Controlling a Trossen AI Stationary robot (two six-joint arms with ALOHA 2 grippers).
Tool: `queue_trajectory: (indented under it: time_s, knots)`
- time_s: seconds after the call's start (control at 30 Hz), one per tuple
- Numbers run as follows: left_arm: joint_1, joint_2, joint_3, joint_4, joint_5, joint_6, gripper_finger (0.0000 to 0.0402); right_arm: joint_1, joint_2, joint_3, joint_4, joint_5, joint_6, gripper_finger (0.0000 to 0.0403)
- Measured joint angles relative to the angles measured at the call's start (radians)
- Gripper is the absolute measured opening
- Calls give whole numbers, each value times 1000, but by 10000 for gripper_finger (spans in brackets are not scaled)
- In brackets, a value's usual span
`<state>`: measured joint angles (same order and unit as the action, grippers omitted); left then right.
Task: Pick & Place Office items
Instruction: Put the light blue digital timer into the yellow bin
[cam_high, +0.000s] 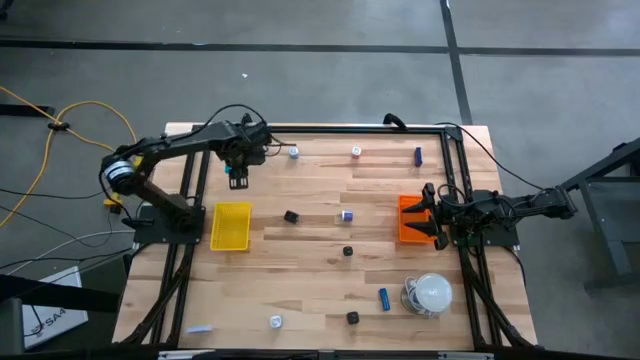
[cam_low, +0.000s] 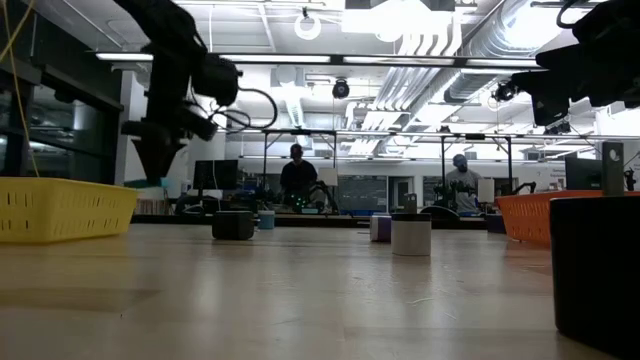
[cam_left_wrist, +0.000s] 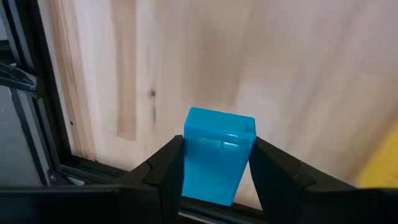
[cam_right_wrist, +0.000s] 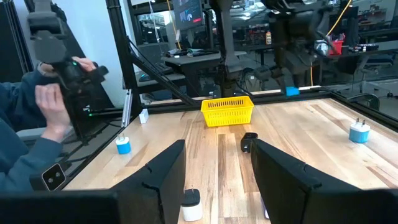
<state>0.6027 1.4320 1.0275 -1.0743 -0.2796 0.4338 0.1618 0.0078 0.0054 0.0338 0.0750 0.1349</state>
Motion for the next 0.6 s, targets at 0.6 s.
queue_trajectory:
  time_s: [0.6]
  knots:
    - [-345,-140,65,-230,27,-329,154,0,0,0,0,0,0,169]
